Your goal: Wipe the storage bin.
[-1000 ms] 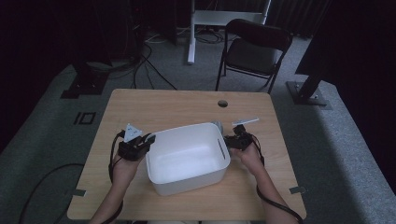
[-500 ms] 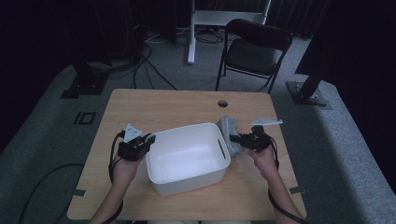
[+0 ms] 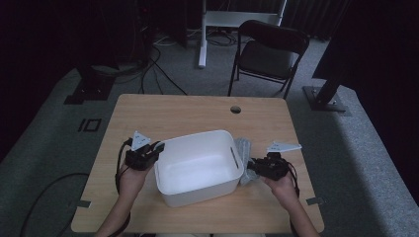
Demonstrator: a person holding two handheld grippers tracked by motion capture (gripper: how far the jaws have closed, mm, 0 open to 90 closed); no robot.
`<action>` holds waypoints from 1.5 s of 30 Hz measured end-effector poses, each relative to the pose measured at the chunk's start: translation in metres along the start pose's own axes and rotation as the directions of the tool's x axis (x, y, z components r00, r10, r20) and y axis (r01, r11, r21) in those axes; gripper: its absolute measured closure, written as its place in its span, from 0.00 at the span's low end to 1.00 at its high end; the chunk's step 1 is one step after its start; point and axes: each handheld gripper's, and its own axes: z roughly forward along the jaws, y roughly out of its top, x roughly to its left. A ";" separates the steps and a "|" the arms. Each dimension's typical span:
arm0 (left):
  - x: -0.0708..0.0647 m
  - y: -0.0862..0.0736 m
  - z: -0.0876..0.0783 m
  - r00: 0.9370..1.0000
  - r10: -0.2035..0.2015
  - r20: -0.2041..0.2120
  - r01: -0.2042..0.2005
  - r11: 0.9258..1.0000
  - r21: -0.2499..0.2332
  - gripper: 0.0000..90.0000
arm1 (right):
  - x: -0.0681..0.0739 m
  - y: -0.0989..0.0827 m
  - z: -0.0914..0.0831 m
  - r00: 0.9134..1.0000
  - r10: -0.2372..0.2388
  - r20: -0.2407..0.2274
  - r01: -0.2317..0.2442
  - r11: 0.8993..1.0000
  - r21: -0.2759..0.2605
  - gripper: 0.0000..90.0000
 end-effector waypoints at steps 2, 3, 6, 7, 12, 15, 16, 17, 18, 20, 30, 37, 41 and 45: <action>0.000 0.000 0.000 1.000 0.001 -0.001 -0.001 1.000 0.000 0.87 | -0.002 -0.004 0.007 1.000 0.003 0.014 -0.003 1.000 0.028 0.85; 0.000 0.000 0.000 1.000 0.002 -0.003 -0.002 1.000 0.001 0.87 | -0.002 -0.007 0.010 1.000 0.009 0.017 -0.010 0.999 0.044 0.86; -0.001 0.000 0.000 1.000 0.007 -0.006 -0.007 1.000 0.002 0.87 | -0.007 -0.014 0.020 0.999 0.032 0.011 -0.033 0.998 0.057 0.86; -0.001 0.000 0.000 1.000 0.006 -0.006 -0.006 1.000 0.002 0.87 | -0.009 -0.015 0.021 0.999 0.038 0.003 -0.038 0.998 0.059 0.86; -0.001 0.000 0.000 1.000 0.005 -0.006 -0.005 1.000 0.003 0.87 | -0.012 -0.017 0.029 0.999 0.039 0.019 -0.040 0.996 0.079 0.86; -0.001 0.000 0.000 1.000 0.005 -0.005 -0.005 1.000 0.003 0.87 | -0.015 -0.023 0.040 0.998 0.041 0.045 -0.046 0.991 0.126 0.86; -0.001 0.000 0.000 1.000 0.003 -0.004 -0.003 1.000 0.002 0.87 | -0.017 -0.026 0.043 0.998 0.048 0.047 -0.054 0.989 0.136 0.86; 0.000 0.000 0.000 1.000 0.003 -0.003 -0.003 1.000 0.002 0.87 | -0.019 -0.028 0.046 0.997 0.052 0.048 -0.059 0.988 0.146 0.86; 0.000 0.000 0.000 1.000 0.004 -0.001 -0.004 1.000 0.002 0.87 | -0.020 -0.029 0.048 0.997 0.056 0.047 -0.062 0.987 0.149 0.86; 0.000 0.000 0.000 1.000 0.003 0.001 -0.003 1.000 0.000 0.87 | -0.022 -0.030 0.049 0.997 0.061 0.042 -0.067 0.986 0.150 0.86; 0.000 0.000 0.000 1.000 0.005 0.009 -0.005 1.000 0.000 0.87 | -0.016 -0.019 0.019 0.997 0.037 0.072 -0.043 0.995 0.086 0.85; -0.001 0.000 0.000 1.000 0.003 0.008 -0.003 1.000 0.001 0.87 | -0.006 -0.011 -0.009 0.998 0.050 0.035 -0.051 0.999 0.008 0.85; -0.001 0.000 0.000 1.000 0.004 0.009 -0.004 1.000 0.001 0.87 | 0.004 -0.024 -0.009 0.999 0.041 0.027 -0.042 0.999 0.029 0.85; -0.002 0.000 0.001 1.000 0.006 0.011 -0.006 1.000 0.000 0.87 | 0.013 -0.027 -0.005 0.999 0.017 0.049 -0.019 0.998 0.051 0.85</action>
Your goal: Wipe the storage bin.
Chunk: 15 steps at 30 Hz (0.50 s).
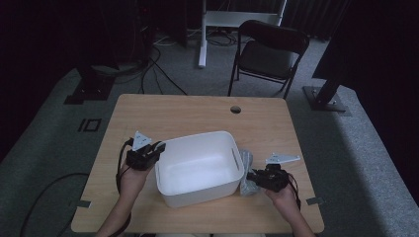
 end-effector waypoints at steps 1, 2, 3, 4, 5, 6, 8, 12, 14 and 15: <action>0.001 0.000 0.000 1.000 -0.001 0.004 0.001 1.000 -0.001 0.87 | 0.001 0.001 -0.002 1.000 -0.011 0.008 0.011 1.000 0.005 0.85; 0.001 0.000 0.000 1.000 0.000 0.006 0.000 1.000 -0.001 0.87 | 0.001 0.003 -0.005 1.000 -0.014 0.011 0.014 1.000 -0.004 0.85; 0.001 0.000 0.000 1.000 -0.001 0.005 0.001 1.000 -0.001 0.87 | 0.000 0.004 -0.010 1.000 -0.003 0.002 0.003 1.000 -0.022 0.85; 0.001 0.000 0.000 1.000 -0.002 0.005 0.002 1.000 -0.001 0.87 | 0.000 0.006 -0.015 1.000 0.006 -0.010 -0.006 0.999 -0.042 0.85; 0.000 0.000 0.000 1.000 0.000 0.003 0.000 1.000 0.000 0.87 | 0.001 0.007 -0.022 1.000 0.008 -0.013 -0.009 0.998 -0.063 0.85; 0.000 0.000 0.000 1.000 0.001 0.002 -0.001 1.000 0.002 0.87 | 0.003 0.009 -0.027 1.000 0.006 -0.015 -0.007 0.997 -0.083 0.85; 0.000 0.000 0.000 1.000 0.002 0.002 -0.002 1.000 0.001 0.87 | 0.010 0.010 -0.036 1.000 -0.003 -0.029 0.000 0.994 -0.105 0.85; -0.001 0.000 0.000 1.000 0.002 0.002 -0.002 1.000 0.002 0.87 | 0.021 0.007 -0.032 1.000 -0.023 0.001 0.023 0.997 -0.080 0.85; -0.001 0.000 0.000 1.000 0.006 0.002 -0.006 1.000 0.004 0.87 | 0.021 0.005 -0.026 1.000 -0.019 0.004 0.019 0.998 -0.065 0.85; -0.002 0.001 0.000 1.000 0.006 0.001 -0.006 1.000 0.004 0.87 | 0.021 0.004 -0.022 1.000 -0.020 0.010 0.021 0.998 -0.056 0.85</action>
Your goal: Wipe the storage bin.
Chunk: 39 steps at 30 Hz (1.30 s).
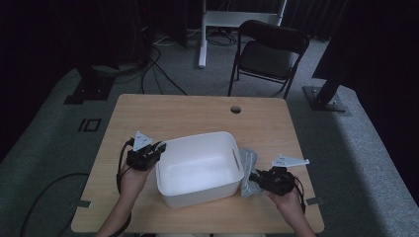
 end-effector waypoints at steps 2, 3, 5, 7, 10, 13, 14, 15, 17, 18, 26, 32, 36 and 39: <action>-0.001 0.000 0.000 1.000 -0.001 -0.004 0.001 1.000 -0.001 0.87 | 0.000 -0.002 0.008 0.999 -0.011 0.030 0.010 0.999 0.039 0.85; -0.001 0.000 0.000 1.000 -0.001 -0.006 0.001 1.000 -0.001 0.87 | -0.001 -0.004 0.011 0.999 -0.002 0.033 0.001 0.999 0.046 0.85; -0.001 0.000 0.000 1.000 0.000 -0.006 0.000 1.000 -0.001 0.87 | -0.004 -0.007 0.017 0.999 0.001 0.039 -0.003 0.998 0.067 0.85; -0.001 0.000 0.000 1.000 -0.002 -0.004 0.002 1.000 -0.002 0.87 | -0.006 -0.008 0.020 0.999 0.005 0.038 -0.007 0.997 0.074 0.85; 0.000 -0.001 0.000 1.000 -0.007 0.000 0.007 1.000 -0.007 0.87 | -0.008 -0.010 0.027 0.999 -0.001 0.054 -0.003 0.996 0.085 0.85; 0.000 -0.001 0.000 1.000 -0.008 0.001 0.008 1.000 -0.008 0.87 | -0.012 -0.011 0.033 0.998 0.007 0.058 -0.013 0.995 0.098 0.86; 0.000 -0.001 0.000 1.000 -0.008 0.001 0.008 1.000 -0.009 0.87 | -0.014 -0.012 0.036 0.998 0.008 0.058 -0.013 0.995 0.102 0.86; 0.000 -0.001 0.000 1.000 -0.011 0.002 0.011 1.000 -0.011 0.87 | -0.016 -0.013 0.038 0.998 0.017 0.054 -0.023 0.995 0.099 0.86; 0.000 -0.001 0.000 1.000 -0.013 0.003 0.013 1.000 -0.012 0.87 | -0.020 -0.015 0.043 0.998 0.028 0.052 -0.034 0.993 0.111 0.86; 0.000 -0.001 0.000 1.000 -0.013 0.002 0.013 1.000 -0.012 0.87 | -0.022 -0.016 0.045 0.998 0.034 0.048 -0.039 0.993 0.112 0.86; 0.001 -0.001 0.001 1.000 -0.015 0.007 0.015 1.000 -0.013 0.87 | -0.034 -0.023 0.064 0.997 0.062 0.055 -0.070 0.985 0.159 0.86; 0.001 -0.001 0.000 1.000 -0.014 0.012 0.014 1.000 -0.012 0.87 | -0.036 -0.021 0.065 0.997 0.043 0.062 -0.053 0.985 0.166 0.85; 0.002 -0.002 0.000 1.000 -0.014 0.021 0.014 1.000 -0.012 0.87 | -0.038 -0.012 0.057 0.997 0.032 0.077 -0.042 0.990 0.136 0.85; 0.003 -0.003 0.000 0.999 -0.019 0.040 0.020 1.000 -0.024 0.87 | -0.041 0.000 0.041 0.996 0.040 0.081 -0.046 0.997 0.069 0.85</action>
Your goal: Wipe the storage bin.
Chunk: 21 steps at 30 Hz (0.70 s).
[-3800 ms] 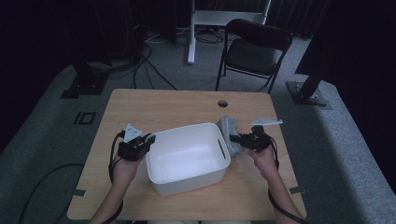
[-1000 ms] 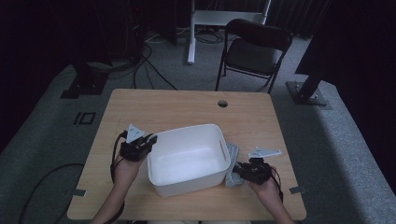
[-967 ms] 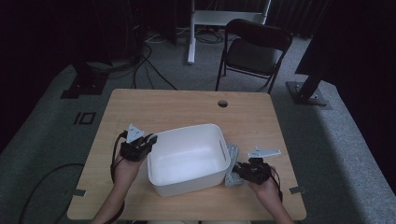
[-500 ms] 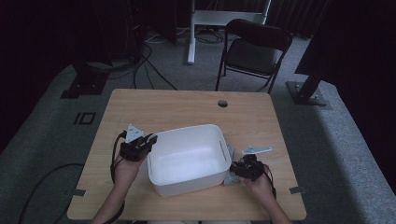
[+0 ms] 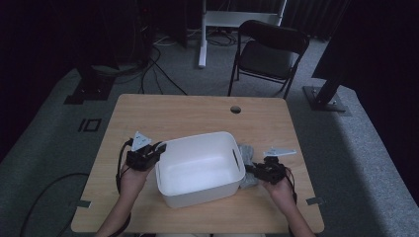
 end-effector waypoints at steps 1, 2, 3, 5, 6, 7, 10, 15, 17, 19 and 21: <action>0.002 -0.001 0.000 1.000 -0.009 0.025 0.009 1.000 -0.008 0.86 | -0.002 0.004 -0.007 1.000 0.005 0.002 -0.005 1.000 -0.028 0.85; 0.005 -0.001 0.001 0.999 -0.021 0.049 0.022 1.000 -0.012 0.84 | -0.003 0.008 -0.013 1.000 0.011 0.001 -0.011 0.999 -0.050 0.85; 0.007 -0.001 0.002 0.997 -0.024 0.070 0.025 1.000 -0.008 0.83 | -0.005 0.010 -0.019 1.000 0.017 0.004 -0.017 0.998 -0.067 0.85; 0.009 -0.001 0.002 0.998 -0.012 0.067 0.013 1.000 -0.007 0.79 | -0.008 0.015 -0.028 1.000 0.022 0.013 -0.020 0.994 -0.103 0.85; 0.010 0.000 0.002 0.997 -0.013 0.078 0.014 1.000 -0.009 0.77 | -0.009 0.017 -0.034 0.999 0.028 0.016 -0.026 0.992 -0.121 0.85; 0.011 0.000 0.001 0.995 -0.019 0.093 0.021 1.000 -0.019 0.75 | -0.010 0.018 -0.037 0.999 0.028 0.019 -0.025 0.991 -0.130 0.85; 0.015 0.003 -0.002 0.994 -0.018 0.107 0.024 0.998 -0.059 0.68 | -0.013 0.021 -0.047 0.999 0.034 0.025 -0.029 0.987 -0.159 0.85; 0.022 0.011 -0.006 0.987 0.003 0.162 0.017 0.993 -0.121 0.58 | -0.015 0.020 -0.052 0.999 0.037 0.025 -0.031 0.984 -0.177 0.85; 0.023 0.015 -0.006 0.990 0.027 0.142 -0.011 0.994 -0.112 0.50 | -0.016 0.019 -0.053 0.999 0.039 0.026 -0.034 0.983 -0.181 0.85; 0.025 0.019 -0.006 0.986 0.047 0.163 -0.028 0.993 -0.118 0.45 | -0.016 0.019 -0.055 0.999 0.043 0.026 -0.037 0.983 -0.182 0.85; 0.025 0.022 -0.005 0.982 0.079 0.170 -0.060 0.992 -0.115 0.46 | -0.017 0.019 -0.057 0.999 0.049 0.025 -0.043 0.981 -0.190 0.85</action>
